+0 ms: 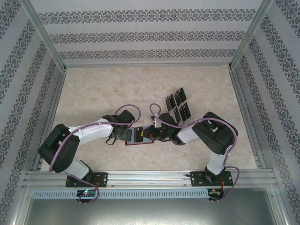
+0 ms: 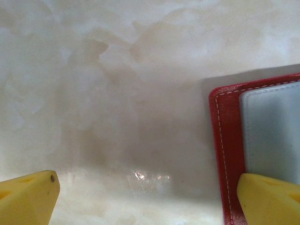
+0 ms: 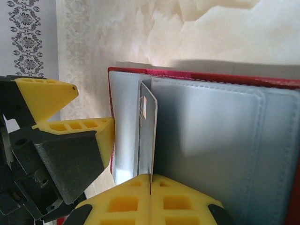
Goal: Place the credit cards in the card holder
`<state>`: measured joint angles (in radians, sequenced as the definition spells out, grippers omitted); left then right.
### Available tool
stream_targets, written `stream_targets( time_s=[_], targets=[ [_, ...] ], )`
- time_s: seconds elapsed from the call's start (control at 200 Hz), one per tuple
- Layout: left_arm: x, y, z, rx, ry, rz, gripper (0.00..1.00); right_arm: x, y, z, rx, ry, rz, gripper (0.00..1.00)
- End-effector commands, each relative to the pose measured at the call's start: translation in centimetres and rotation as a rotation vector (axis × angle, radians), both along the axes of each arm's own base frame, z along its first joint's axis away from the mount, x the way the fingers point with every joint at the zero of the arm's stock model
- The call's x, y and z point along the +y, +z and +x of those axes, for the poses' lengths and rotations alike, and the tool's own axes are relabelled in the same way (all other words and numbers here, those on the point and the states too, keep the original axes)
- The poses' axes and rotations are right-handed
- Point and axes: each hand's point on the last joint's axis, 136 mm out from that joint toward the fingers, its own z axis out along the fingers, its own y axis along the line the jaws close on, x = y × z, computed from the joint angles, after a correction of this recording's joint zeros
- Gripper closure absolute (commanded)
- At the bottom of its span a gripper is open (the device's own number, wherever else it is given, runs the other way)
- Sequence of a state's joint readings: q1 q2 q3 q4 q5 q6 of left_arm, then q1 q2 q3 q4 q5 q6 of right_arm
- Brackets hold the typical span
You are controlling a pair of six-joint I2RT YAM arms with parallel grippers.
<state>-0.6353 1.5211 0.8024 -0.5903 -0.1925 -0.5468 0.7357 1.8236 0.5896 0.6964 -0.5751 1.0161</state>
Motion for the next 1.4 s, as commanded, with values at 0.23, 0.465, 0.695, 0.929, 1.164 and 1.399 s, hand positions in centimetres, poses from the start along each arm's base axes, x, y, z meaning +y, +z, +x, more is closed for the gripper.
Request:
stream_targets(
  time_s=[0.23, 0.465, 0.695, 0.929, 1.164, 1.399],
  targets=[
    [0.1, 0.0, -0.7, 0.01, -0.012, 0.008, 0.02, 0.7, -1.6, -1.1, 0.048, 0.045, -0.058, 1.0],
    [-0.1, 0.1, -0.6, 0.006, -0.011, -0.001, 0.02, 0.2, 0.3, -1.0, 0.016, 0.049, -0.076, 0.64],
    [-0.3, 1.4, -0.2, -0.015, -0.002, -0.016, 0.02, -0.9, 2.5, -0.8, -0.03, 0.046, -0.121, 0.46],
    [-1.4, 4.2, 0.5, -0.046, -0.014, -0.068, 0.02, -3.1, 3.0, -0.8, -0.061, 0.004, -0.184, 0.66],
    [-5.1, 5.3, 1.9, -0.06, -0.053, -0.135, 0.02, -4.4, 1.5, -0.9, -0.05, -0.025, -0.23, 1.0],
    [-8.7, 4.0, 2.5, -0.045, -0.089, -0.148, 0.02, -4.6, 0.0, -1.0, -0.038, -0.039, -0.227, 1.0]
  ],
)
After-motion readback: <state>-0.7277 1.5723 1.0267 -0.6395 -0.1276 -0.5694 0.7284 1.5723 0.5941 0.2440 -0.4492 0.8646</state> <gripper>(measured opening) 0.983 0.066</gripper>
